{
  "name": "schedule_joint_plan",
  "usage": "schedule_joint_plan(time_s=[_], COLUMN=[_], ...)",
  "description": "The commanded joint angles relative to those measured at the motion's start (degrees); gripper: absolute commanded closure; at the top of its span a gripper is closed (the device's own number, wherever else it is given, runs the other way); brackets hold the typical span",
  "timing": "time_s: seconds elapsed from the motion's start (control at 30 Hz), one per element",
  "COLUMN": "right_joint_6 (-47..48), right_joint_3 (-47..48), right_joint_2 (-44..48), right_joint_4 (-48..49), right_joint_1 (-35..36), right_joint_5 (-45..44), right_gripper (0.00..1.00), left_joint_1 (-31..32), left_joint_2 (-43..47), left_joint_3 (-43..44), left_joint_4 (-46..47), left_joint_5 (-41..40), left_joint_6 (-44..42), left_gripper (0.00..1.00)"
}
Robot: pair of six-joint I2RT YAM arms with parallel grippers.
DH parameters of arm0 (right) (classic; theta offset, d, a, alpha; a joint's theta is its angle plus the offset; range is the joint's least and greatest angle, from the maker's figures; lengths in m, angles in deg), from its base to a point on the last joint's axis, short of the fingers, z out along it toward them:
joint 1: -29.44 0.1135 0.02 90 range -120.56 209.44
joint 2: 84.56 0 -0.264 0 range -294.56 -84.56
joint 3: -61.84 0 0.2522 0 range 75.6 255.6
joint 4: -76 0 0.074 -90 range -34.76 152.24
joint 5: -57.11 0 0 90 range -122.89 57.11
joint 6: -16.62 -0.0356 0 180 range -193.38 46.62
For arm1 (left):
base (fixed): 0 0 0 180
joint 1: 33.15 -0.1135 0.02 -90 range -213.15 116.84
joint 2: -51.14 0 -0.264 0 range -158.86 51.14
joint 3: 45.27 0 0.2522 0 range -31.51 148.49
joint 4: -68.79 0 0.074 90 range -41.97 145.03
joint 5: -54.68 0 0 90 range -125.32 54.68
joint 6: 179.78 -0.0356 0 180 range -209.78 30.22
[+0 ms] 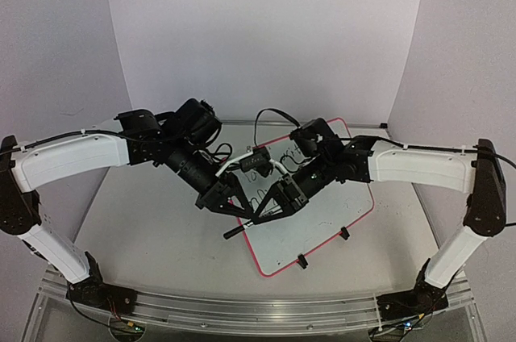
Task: Write a sentence on the whiteboard
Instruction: Insert the whiteboard marker into the pen cap, then pass from the right arm to the left
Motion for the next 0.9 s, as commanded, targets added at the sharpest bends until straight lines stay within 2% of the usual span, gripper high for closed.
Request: schedule_joint_plan(time_s=[0.0,0.23,0.3,0.37,0.47,0.7,0.77,0.87], right_joint_6=[0.11,0.35,-0.01,-0.31,-0.62,-0.97,-1.12,-1.28], right_joint_3=[0.93,-0.72,-1.24,-1.85,-2.57,-2.03,-2.08,-2.28], right_joint_2=[-0.44,4.17,5.77,7.49,9.62,10.83,11.04,11.25], right_joint_4=[7.16,6.93,6.85,6.8,6.75,6.49,6.44,6.49], right_joint_1=[3.38,2.76,1.82,0.88,-0.64,-0.86,-0.94,-0.94], right_joint_5=[3.16,-3.69,-5.76,-8.23,-9.9,-8.31,-8.19,-8.1], right_gripper=[1.0,1.0,1.0,1.0,1.0,1.0,1.0,1.0], left_joint_1=[0.61,0.6,0.6,0.68,0.52,0.54,0.55,0.58], left_joint_2=[0.82,3.53,5.15,7.01,9.55,10.38,9.82,8.82], left_joint_3=[4.66,1.97,0.13,-1.32,-3.65,-4.2,-3.76,-3.15], left_joint_4=[14.18,6.52,4.88,3.44,3.11,2.85,2.89,3.11], left_joint_5=[1.6,-0.55,-1.89,-4.03,-6.81,-7.14,-6.52,-5.45], left_joint_6=[-1.35,-2.29,-1.71,-0.72,0.6,1.19,0.85,0.51], left_gripper=[1.0,1.0,0.96,0.89,0.71,0.33,0.28,0.26])
